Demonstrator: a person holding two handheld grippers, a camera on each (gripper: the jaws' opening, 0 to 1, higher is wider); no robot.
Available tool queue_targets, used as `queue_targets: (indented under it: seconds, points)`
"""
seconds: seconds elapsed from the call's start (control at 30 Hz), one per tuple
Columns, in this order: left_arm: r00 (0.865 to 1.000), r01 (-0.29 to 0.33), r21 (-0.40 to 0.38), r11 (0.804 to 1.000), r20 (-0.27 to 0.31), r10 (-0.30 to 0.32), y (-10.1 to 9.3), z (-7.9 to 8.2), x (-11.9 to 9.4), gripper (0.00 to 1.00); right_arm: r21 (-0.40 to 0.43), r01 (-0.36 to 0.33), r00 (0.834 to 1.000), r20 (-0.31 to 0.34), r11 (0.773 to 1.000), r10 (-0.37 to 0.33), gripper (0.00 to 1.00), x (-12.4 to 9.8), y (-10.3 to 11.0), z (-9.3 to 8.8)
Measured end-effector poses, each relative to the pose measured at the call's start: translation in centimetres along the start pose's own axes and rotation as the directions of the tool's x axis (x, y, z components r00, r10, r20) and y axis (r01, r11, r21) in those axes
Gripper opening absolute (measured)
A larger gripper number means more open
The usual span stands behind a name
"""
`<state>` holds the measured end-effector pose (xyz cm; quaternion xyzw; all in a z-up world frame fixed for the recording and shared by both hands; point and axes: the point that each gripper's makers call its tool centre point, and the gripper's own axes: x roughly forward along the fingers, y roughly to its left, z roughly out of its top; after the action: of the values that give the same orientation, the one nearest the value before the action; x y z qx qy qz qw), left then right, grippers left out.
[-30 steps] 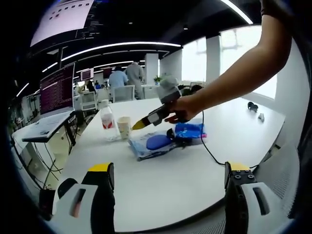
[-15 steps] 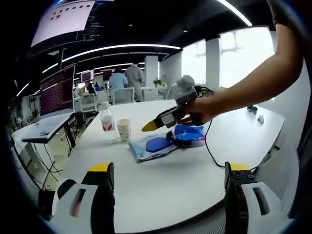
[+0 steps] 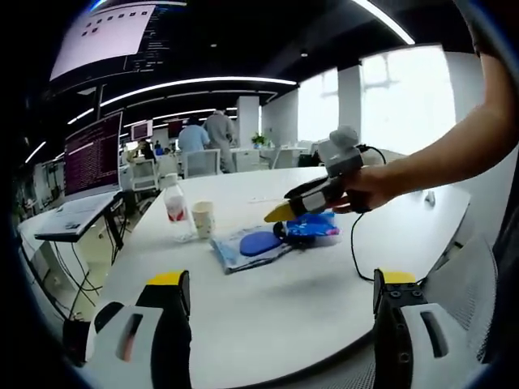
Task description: Arrange the tabletop items into an orderly group along one side of the table until the central work area is clear of visible clutter.
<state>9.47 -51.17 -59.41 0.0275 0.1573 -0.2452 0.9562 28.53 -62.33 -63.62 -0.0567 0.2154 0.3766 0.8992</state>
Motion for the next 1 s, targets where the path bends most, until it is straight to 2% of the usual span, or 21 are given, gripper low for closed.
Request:
queue_targets:
  seconds: [0.27,0.6,0.73,0.87,1.0]
  points:
    - [1.000,0.028,0.023,0.999,-0.009,-0.028,-0.6,-0.2,0.1,0.93,0.065,0.090,0.996,0.014,0.994,-0.092,0.83,-3.6,-2.0,-1.5]
    - [0.998,0.056,0.042,0.998,-0.020,-0.055,-1.2,-0.3,0.2,0.93,0.156,0.169,0.984,0.024,0.973,-0.175,0.83,-7.3,-2.6,-3.9]
    - [0.995,0.081,0.027,0.996,-0.061,-0.079,-1.6,-0.8,0.4,0.94,0.175,0.188,0.981,0.020,0.967,-0.194,0.83,-8.4,-2.5,-4.9]
    - [0.992,0.095,0.049,0.994,-0.089,-0.090,-2.0,-1.2,0.6,0.95,0.198,0.206,0.976,0.025,0.958,-0.215,0.82,-9.8,-2.4,-5.5]
    - [0.990,0.109,0.059,0.992,-0.099,-0.102,-2.2,-1.3,0.6,0.94,0.208,0.224,0.973,0.015,0.952,-0.232,0.82,-11.2,-2.7,-6.5]
